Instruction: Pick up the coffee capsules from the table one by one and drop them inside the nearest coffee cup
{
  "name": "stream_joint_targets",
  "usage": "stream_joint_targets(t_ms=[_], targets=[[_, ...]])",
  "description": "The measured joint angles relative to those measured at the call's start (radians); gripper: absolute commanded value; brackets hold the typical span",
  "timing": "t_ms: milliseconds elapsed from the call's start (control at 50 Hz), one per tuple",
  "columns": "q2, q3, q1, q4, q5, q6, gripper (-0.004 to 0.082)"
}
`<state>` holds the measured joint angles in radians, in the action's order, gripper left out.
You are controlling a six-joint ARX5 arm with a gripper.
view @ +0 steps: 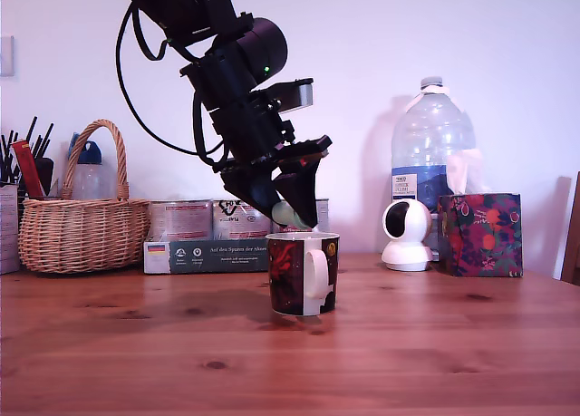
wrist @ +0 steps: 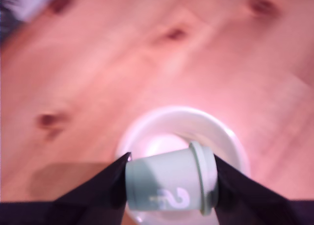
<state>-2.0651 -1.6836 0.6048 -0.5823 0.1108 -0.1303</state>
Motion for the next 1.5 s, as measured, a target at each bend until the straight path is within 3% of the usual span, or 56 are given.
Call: stream_joint_targets(t_ms=[660, 740, 780, 840, 900, 940, 960, 1240, 1500], targets=[[0.000, -0.001, 0.002, -0.059, -0.012, -0.002, 0.0769], [0.000, -0.001, 0.002, -0.095, -0.012, -0.002, 0.0685], [0.000, -0.001, 0.002, -0.108, -0.012, -0.002, 0.0585], [0.003, -0.001, 0.002, -0.116, -0.013, -0.002, 0.0361], [0.010, -0.001, 0.002, -0.122, -0.014, -0.002, 0.0069], [0.019, -0.001, 0.002, -0.130, -0.015, -0.002, -0.0038], [0.024, -0.001, 0.002, -0.134, -0.014, -0.002, -0.0002], [0.151, -0.003, -0.010, -0.187, -0.013, 0.020, -0.0024], [0.165, -0.005, -0.053, -0.203, 0.017, 0.031, -0.0024]])
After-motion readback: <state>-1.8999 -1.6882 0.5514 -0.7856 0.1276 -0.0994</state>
